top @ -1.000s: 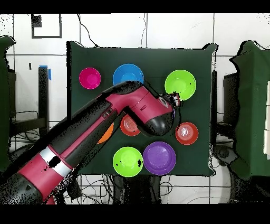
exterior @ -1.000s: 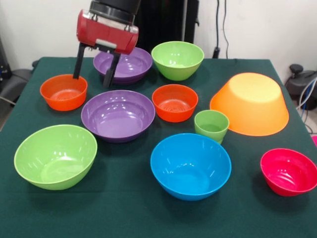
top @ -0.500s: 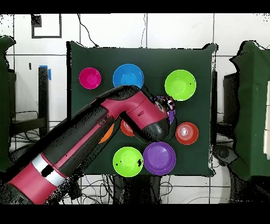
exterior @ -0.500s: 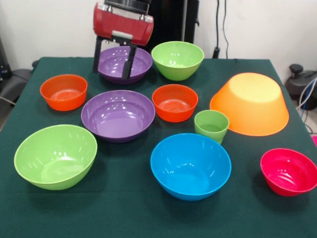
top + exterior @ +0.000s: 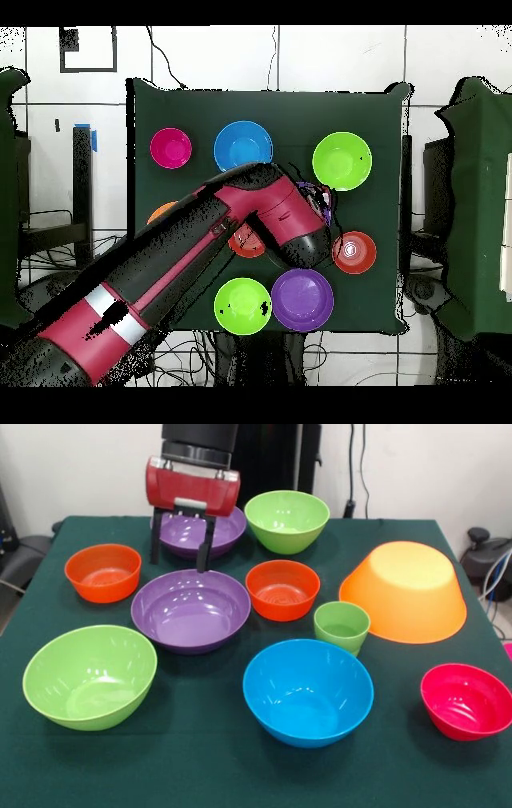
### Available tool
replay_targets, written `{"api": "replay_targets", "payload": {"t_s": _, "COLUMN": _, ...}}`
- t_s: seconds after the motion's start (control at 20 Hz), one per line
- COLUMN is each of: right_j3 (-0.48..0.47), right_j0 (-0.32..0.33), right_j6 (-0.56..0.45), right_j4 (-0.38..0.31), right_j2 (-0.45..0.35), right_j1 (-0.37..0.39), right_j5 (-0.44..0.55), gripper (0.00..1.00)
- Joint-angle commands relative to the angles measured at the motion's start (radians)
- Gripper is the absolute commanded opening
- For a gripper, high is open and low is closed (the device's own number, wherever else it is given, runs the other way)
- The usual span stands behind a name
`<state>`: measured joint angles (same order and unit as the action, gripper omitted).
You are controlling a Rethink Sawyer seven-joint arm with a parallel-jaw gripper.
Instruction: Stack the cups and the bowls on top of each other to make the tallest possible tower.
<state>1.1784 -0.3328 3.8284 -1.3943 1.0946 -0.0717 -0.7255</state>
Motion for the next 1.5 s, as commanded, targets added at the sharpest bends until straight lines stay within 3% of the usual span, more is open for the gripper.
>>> {"api": "replay_targets", "payload": {"t_s": 0.05, "right_j3": -0.076, "right_j0": 0.034, "right_j6": -0.025, "right_j4": 0.02, "right_j2": -0.218, "right_j1": -0.072, "right_j5": 0.005, "gripper": 1.0}}
{"api": "replay_targets", "payload": {"t_s": 0.55, "right_j3": -0.148, "right_j0": 0.057, "right_j6": 0.016, "right_j4": 0.042, "right_j2": -0.225, "right_j1": -0.112, "right_j5": 0.02, "gripper": 1.0}}
{"api": "replay_targets", "payload": {"t_s": 0.7, "right_j3": -0.173, "right_j0": 0.052, "right_j6": 0.067, "right_j4": 0.018, "right_j2": -0.201, "right_j1": -0.141, "right_j5": 0.017, "gripper": 1.0}}
{"api": "replay_targets", "payload": {"t_s": 0.9, "right_j3": -0.211, "right_j0": 0.031, "right_j6": 0.037, "right_j4": -0.041, "right_j2": -0.163, "right_j1": -0.196, "right_j5": -0.005, "gripper": 1.0}}
{"api": "replay_targets", "payload": {"t_s": 1.05, "right_j3": -0.224, "right_j0": 0.006, "right_j6": -0.07, "right_j4": -0.137, "right_j2": -0.134, "right_j1": -0.262, "right_j5": -0.05, "gripper": 1.0}}
{"api": "replay_targets", "payload": {"t_s": 1.15, "right_j3": -0.214, "right_j0": 0.007, "right_j6": -0.15, "right_j4": -0.152, "right_j2": -0.161, "right_j1": -0.255, "right_j5": -0.071, "gripper": 1.0}}
{"api": "replay_targets", "payload": {"t_s": 1.3, "right_j3": -0.206, "right_j0": 0.018, "right_j6": -0.384, "right_j4": -0.145, "right_j2": -0.218, "right_j1": -0.197, "right_j5": -0.07, "gripper": 1.0}}
{"api": "replay_targets", "payload": {"t_s": 1.5, "right_j3": -0.219, "right_j0": 0.019, "right_j6": -0.51, "right_j4": -0.141, "right_j2": -0.247, "right_j1": -0.162, "right_j5": -0.063, "gripper": 1.0}}
